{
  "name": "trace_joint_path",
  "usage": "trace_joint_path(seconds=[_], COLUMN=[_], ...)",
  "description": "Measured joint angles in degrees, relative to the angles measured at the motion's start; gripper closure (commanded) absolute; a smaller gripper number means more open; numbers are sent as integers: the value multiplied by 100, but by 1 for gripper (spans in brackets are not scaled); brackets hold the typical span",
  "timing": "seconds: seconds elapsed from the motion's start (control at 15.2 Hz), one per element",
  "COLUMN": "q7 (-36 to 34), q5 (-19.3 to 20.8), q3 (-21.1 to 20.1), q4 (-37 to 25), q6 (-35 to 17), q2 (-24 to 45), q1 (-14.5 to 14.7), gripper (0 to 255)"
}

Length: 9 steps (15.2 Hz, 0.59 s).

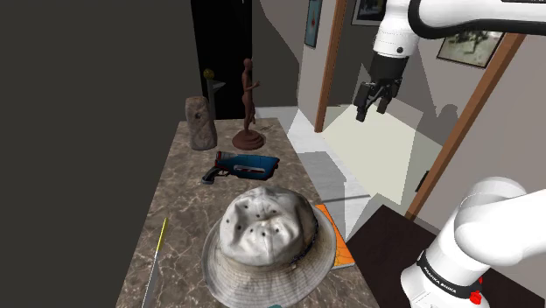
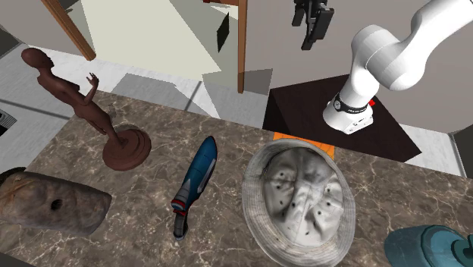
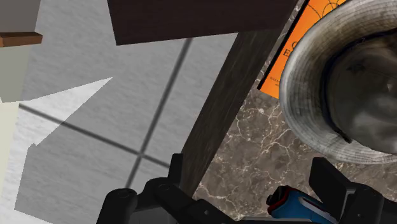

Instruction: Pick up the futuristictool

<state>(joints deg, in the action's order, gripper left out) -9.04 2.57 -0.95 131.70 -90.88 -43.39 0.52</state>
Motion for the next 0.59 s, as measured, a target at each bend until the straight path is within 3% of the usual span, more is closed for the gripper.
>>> trace_joint_path(seconds=[0.13,0.59], q7=[57,743], q5=[7,9], q3=[17,144], q4=[41,184], q6=[-91,-1473], q2=[30,960], q1=[19,310], gripper=[0,0])
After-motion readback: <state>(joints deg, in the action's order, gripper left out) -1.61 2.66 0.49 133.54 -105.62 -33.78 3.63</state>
